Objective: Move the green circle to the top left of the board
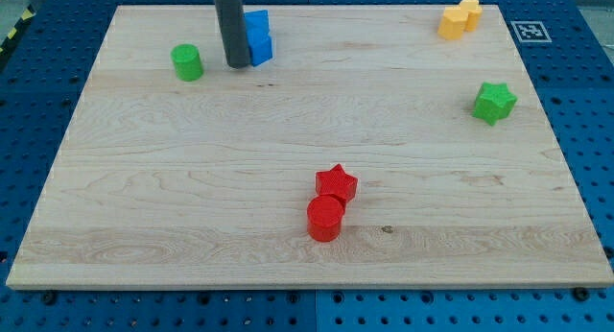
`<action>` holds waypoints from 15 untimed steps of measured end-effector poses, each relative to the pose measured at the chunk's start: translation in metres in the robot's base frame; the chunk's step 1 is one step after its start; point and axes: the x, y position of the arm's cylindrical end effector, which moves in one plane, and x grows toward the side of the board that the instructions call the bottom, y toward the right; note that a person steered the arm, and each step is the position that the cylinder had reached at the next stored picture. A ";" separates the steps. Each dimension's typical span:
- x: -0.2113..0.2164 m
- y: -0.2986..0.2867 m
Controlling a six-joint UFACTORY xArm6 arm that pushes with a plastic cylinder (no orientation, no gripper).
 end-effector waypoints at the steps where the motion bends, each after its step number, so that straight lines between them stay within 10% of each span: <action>1: 0.030 0.005; 15: -0.041 -0.106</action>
